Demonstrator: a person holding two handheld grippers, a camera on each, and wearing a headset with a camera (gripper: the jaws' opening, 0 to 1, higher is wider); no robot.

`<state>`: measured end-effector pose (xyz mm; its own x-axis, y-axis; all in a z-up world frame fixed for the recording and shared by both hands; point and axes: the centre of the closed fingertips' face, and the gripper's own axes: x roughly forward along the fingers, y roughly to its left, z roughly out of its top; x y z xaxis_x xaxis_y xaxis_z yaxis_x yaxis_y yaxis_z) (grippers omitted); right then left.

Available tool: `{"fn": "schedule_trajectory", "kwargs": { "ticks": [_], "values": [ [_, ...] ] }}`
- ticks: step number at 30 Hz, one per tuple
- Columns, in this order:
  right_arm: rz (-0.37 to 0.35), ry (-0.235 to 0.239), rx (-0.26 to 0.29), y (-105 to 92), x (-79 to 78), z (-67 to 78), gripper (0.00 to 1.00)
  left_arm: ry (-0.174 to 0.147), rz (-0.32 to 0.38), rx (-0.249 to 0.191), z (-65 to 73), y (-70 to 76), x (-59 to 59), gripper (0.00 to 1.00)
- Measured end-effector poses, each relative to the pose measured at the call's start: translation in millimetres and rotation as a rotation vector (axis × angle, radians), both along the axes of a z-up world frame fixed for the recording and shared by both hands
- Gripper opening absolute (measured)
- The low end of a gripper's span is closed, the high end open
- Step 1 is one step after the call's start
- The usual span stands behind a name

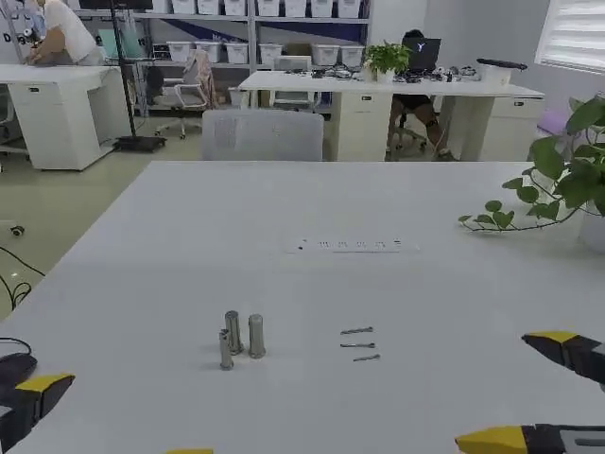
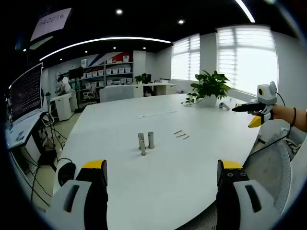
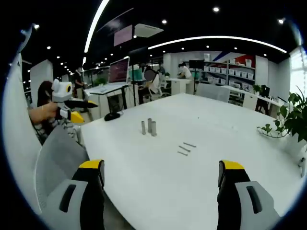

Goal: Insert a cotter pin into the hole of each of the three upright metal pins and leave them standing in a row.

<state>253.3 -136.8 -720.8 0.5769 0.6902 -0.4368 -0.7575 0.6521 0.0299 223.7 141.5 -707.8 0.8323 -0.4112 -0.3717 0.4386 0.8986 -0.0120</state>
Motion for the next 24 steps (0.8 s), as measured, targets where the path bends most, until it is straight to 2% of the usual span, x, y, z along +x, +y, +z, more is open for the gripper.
{"fn": "schedule_trajectory", "kwargs": {
  "ticks": [6, 14, 24],
  "values": [
    [-0.01, 0.003, 0.012, -0.7, 2.2, -2.4, 0.94, -0.004, 0.008, 0.001, 0.5, 2.5, -0.3, 0.9],
    [-0.01, 0.004, 0.02, 3.7, 2.2, -7.2, 0.92, 0.008, 0.015, 0.003, -3.1, 4.3, 0.6, 0.89],
    [-0.009, 0.005, 0.025, 7.6, 4.0, -10.8, 0.96, 0.017, 0.01, -0.001, -5.0, 4.0, 3.1, 0.91]
  ]
}}
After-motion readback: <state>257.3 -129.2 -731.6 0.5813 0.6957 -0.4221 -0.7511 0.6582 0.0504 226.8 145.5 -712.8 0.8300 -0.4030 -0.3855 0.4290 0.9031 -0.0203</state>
